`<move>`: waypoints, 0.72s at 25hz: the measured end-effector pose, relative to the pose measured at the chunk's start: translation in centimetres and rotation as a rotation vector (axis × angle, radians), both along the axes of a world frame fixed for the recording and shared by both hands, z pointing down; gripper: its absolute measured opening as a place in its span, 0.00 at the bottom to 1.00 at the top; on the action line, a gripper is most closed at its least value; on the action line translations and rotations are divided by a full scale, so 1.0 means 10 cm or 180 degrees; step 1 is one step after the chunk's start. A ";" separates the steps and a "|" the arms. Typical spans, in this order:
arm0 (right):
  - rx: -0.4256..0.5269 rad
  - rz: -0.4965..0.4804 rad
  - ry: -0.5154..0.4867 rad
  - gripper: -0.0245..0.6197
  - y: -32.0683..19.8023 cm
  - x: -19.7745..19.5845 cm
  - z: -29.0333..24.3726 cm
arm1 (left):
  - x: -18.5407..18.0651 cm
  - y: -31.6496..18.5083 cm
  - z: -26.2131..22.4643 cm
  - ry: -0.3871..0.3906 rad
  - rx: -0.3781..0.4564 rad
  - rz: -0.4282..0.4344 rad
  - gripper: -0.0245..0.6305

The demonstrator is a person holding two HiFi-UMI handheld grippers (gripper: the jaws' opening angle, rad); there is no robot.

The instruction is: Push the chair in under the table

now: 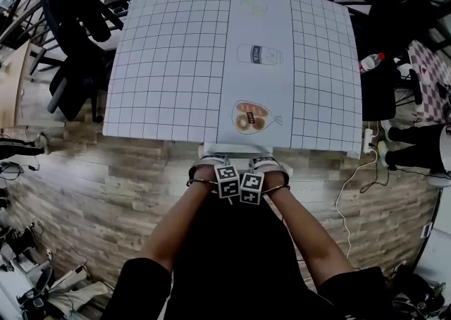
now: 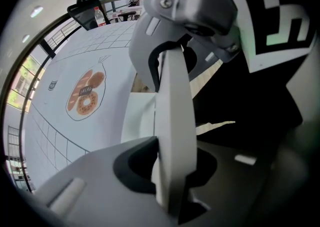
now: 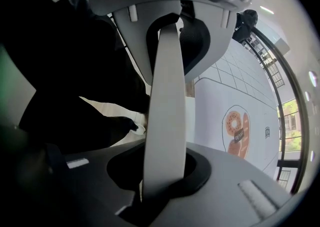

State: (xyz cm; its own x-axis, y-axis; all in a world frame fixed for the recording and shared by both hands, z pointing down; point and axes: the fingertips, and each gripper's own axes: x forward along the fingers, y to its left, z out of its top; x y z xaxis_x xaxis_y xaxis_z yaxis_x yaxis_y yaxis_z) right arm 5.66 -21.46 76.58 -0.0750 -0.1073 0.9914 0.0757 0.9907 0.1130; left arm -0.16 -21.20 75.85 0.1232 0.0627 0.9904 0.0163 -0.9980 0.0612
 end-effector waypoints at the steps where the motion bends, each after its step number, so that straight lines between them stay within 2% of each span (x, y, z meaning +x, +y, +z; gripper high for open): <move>1: 0.0002 -0.0004 0.0002 0.16 -0.01 0.00 0.00 | 0.00 -0.01 0.00 0.0014 -0.0020 -0.0003 0.17; 18: 0.0047 0.0051 0.0009 0.16 -0.47 0.00 0.06 | 0.00 -0.47 0.05 0.0032 0.0062 -0.0009 0.17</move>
State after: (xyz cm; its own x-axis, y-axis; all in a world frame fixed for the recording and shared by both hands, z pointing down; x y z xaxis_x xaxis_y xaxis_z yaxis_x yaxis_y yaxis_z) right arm 5.71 -26.17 77.17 -0.0703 -0.1231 0.9899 0.0602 0.9900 0.1274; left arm -0.16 -25.91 76.32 0.1333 0.0431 0.9901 0.0139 -0.9990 0.0416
